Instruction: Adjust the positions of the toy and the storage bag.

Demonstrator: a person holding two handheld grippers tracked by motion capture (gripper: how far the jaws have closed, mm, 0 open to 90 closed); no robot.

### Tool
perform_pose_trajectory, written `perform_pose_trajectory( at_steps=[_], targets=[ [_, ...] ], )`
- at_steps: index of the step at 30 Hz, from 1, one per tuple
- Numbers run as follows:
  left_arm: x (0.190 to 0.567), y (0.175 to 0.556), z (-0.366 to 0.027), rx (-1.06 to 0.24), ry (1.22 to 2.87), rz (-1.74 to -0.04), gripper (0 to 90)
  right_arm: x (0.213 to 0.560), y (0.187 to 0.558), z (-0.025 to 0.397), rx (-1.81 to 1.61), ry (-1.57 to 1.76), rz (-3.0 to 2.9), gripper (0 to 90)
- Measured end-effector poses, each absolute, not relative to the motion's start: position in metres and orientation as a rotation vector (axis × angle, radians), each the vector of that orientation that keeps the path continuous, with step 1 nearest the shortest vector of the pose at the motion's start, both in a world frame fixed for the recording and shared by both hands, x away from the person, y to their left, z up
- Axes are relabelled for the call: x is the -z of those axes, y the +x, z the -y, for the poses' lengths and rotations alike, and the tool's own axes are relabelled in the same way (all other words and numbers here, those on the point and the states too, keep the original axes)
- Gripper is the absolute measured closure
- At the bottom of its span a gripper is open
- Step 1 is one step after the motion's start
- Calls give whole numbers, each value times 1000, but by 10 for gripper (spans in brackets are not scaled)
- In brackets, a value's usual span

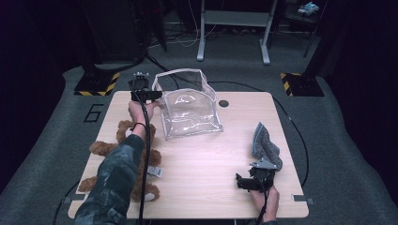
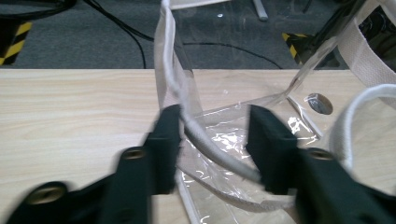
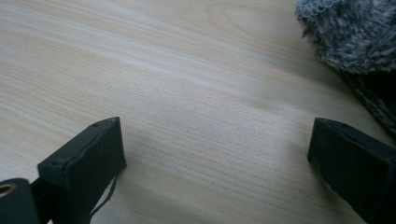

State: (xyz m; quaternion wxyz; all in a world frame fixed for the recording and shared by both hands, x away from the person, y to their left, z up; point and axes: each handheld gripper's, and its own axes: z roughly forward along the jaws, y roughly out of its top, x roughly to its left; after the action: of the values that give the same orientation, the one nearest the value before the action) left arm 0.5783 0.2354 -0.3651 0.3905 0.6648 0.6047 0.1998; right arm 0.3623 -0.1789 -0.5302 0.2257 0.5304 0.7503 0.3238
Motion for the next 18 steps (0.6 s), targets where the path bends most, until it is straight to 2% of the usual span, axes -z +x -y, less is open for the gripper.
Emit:
perform_pose_trajectory(
  at_steps=[1,2,6,13,18],
  targets=[
    [365,578,-235,-511,1705,-1526,659,530,362,179,-894,1461,-2072,30],
    [364,578,-234,-497,1707,-1506,733,530,362,179,-896,1460,-2072,30],
    [362,574,-235,-425,1725,-1465,786,530,362,179,-890,1458,-2073,31],
    [362,568,-234,-345,1741,-1390,810,526,358,178,-932,1456,-2120,86],
    [361,563,-235,-324,1779,-1346,816,494,364,159,-991,1340,-2163,115]
  ],
)
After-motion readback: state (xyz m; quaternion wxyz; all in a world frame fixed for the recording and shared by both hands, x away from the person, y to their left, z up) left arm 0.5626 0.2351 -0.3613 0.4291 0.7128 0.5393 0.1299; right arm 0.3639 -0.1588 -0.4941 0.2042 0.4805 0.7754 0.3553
